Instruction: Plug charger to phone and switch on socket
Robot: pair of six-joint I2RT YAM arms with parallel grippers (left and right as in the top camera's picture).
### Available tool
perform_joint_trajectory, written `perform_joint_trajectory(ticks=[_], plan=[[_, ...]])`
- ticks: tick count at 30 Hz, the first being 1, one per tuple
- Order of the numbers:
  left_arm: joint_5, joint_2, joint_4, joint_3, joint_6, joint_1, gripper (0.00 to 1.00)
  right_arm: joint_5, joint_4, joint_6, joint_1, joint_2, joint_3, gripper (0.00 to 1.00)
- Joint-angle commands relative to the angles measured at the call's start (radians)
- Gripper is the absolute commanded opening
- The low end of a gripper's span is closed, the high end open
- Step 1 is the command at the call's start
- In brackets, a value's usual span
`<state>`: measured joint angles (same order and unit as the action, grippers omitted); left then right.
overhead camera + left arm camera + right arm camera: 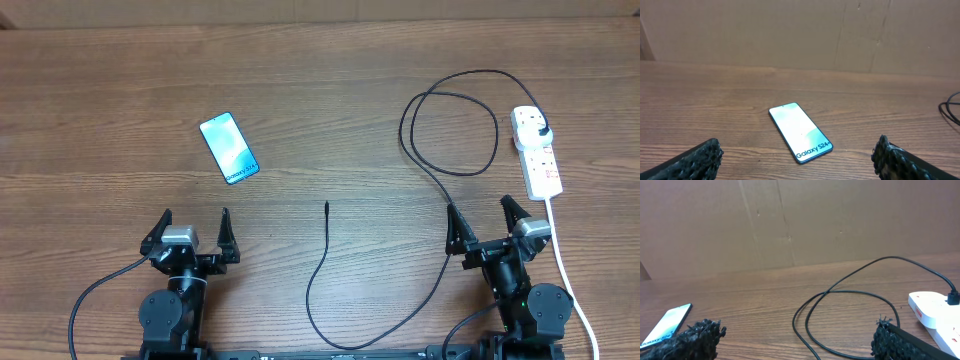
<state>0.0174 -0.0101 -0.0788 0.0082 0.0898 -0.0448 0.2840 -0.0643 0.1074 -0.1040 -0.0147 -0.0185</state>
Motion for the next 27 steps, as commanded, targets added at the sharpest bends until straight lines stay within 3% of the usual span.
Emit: perform_joint_trajectory(ticks=[1, 15, 20, 27], plan=[[-0.015, 0.006, 0.006, -0.003, -0.003, 0.007, 1.0, -0.003, 0.006, -0.004, 0.005, 0.012, 0.011, 1.0], [-0.006, -0.024, -0.051, 0.107, 0.016, 0.007, 1.0, -0.003, 0.006, -0.004, 0.005, 0.012, 0.011, 1.0], [0.017, -0.126, -0.078, 0.188, 0.039, 0.007, 1.0, -0.003, 0.006, -0.004, 0.005, 0.012, 0.011, 1.0], [0.018, -0.395, -0.087, 0.354, 0.077, 0.007, 1.0, -0.003, 0.006, -0.004, 0.005, 0.012, 0.011, 1.0]])
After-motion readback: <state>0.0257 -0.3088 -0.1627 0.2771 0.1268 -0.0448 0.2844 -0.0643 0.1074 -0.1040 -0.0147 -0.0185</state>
